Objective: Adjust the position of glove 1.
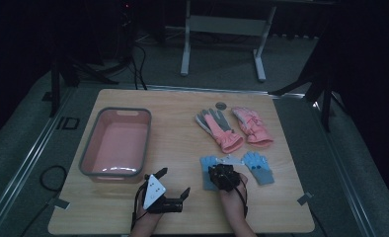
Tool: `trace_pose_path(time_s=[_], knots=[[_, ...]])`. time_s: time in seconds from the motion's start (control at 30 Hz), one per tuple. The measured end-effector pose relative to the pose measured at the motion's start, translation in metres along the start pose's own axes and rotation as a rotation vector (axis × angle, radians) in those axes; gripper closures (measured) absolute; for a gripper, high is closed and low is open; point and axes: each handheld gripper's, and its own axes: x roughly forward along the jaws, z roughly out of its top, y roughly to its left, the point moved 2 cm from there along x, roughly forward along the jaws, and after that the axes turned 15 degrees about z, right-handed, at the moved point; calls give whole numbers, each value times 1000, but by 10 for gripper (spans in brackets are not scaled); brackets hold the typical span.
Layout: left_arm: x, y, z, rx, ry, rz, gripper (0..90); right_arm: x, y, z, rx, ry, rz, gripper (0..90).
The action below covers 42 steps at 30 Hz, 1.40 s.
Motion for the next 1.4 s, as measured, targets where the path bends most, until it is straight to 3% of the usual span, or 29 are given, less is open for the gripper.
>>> trace_pose_path(time_s=[0.3, 0.43, 0.5, 0.57, 0.8, 0.83, 1.0, 1.2, 1.4], knots=[[0, 0, 0, 3, 0, 1, 3, -32, -13, 25, -153, -43, 75, 656], [0, 0, 0, 1, -1, 2, 3, -52, -27, 32, -240, -55, 138, 638], [0, 0, 0, 1, -1, 2, 3, -60, -38, 32, -279, -48, 104, 638], [0, 0, 0, 2, -3, 3, 3, -69, -50, 30, -297, -56, 128, 638], [0, 0, 0, 4, -3, 3, 3, -98, -101, 21, -315, -17, 118, 629], [0, 0, 0, 3, -4, 4, 3, -102, -107, 19, -314, -9, 136, 628], [0, -1, 0, 4, -3, 5, 3, -114, -134, 9, -296, 3, 144, 622], [0, -1, 0, 5, -2, 5, 3, -105, -149, -3, -294, 59, 135, 622], [0, -1, 0, 7, -2, 5, 3, -91, -163, -11, -220, 69, 156, 620]])
